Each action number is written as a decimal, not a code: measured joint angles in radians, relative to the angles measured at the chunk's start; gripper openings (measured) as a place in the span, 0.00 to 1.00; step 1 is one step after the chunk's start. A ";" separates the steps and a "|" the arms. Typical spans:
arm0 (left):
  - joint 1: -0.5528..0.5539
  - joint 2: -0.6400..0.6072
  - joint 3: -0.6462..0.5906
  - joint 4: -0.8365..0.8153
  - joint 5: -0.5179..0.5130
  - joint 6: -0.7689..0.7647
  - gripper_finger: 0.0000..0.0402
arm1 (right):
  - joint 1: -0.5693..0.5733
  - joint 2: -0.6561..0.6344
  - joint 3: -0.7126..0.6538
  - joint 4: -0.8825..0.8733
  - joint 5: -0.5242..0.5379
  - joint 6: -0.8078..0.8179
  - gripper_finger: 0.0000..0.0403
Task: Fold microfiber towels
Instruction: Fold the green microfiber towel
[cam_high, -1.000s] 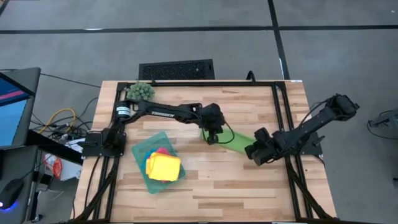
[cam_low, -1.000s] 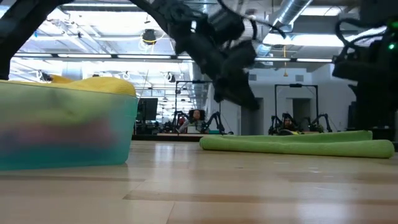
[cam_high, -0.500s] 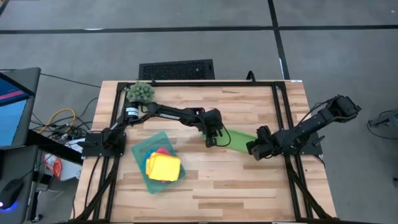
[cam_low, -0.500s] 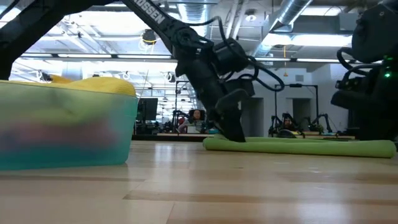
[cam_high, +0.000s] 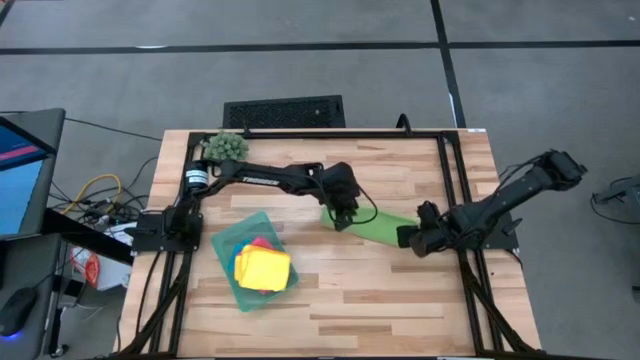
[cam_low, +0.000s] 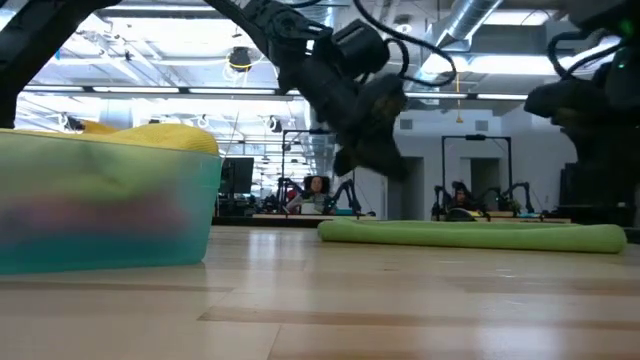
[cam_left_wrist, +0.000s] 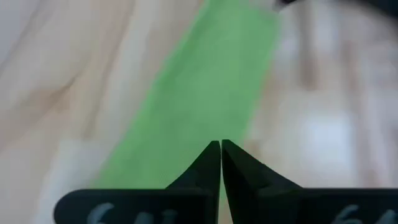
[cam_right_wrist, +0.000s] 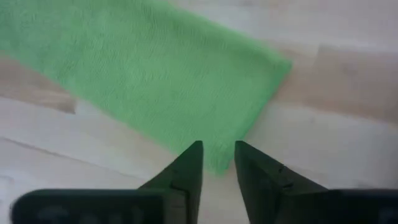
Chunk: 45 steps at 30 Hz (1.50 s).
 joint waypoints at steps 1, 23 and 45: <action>-0.004 0.000 0.000 0.036 0.028 -0.010 0.02 | 0.015 0.002 -0.001 -0.007 0.001 0.033 0.33; -0.049 0.167 0.004 0.302 -0.235 -0.002 0.00 | 0.065 0.181 -0.023 0.061 0.054 0.305 0.59; -0.055 0.225 0.006 0.273 -0.145 -0.033 0.00 | 0.015 0.200 -0.021 0.154 0.067 0.184 0.04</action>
